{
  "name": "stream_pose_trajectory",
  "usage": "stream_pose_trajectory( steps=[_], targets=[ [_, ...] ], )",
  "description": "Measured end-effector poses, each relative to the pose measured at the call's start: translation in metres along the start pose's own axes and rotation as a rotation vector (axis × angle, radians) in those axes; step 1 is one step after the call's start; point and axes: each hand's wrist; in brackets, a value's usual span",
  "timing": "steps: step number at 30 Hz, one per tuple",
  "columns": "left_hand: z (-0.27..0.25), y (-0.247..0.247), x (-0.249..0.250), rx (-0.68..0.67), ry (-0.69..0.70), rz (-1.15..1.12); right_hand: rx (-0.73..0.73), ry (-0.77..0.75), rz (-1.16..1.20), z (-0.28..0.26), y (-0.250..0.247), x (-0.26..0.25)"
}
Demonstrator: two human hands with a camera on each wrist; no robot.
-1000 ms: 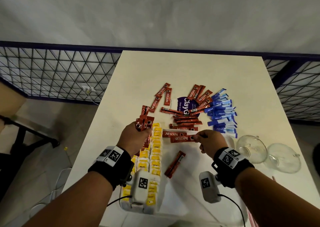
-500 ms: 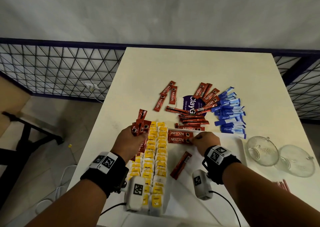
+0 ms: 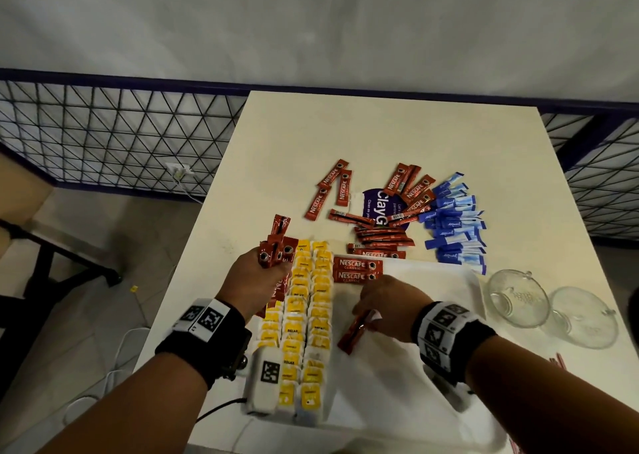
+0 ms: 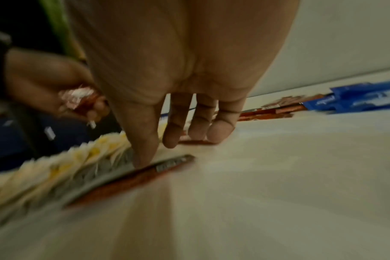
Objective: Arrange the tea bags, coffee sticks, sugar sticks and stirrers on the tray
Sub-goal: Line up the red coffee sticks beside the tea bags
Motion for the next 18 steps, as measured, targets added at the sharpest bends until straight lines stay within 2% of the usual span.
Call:
stream_pose_trajectory(
  steps=[3,9,11,13,15,18],
  targets=[
    [-0.001,0.004,0.001,-0.010,0.010,-0.007,-0.010,0.014,-0.140,-0.001,0.009,0.006],
    [-0.008,0.012,0.008,-0.122,-0.011,-0.037,0.050,0.112,-0.026,-0.012,0.012,0.017],
    [-0.010,0.016,0.013,-0.213,0.015,-0.022,0.067,0.169,0.072,-0.015,0.006,0.020],
    [-0.013,0.019,0.020,-0.337,0.071,0.052,0.112,0.217,0.288,-0.017,-0.002,0.019],
    [-0.014,0.024,0.026,-0.438,0.122,0.164,0.178,0.206,0.459,-0.018,-0.011,0.016],
    [-0.012,0.035,0.031,-0.449,0.174,0.268,0.240,0.141,0.528,-0.021,-0.027,0.007]
  ],
)
Point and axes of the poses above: each hand's wrist, its own z-axis towards the middle knuckle, its own y-axis out of the palm, x = y × z, and after that the axes turned 8 degrees about -x, right-handed
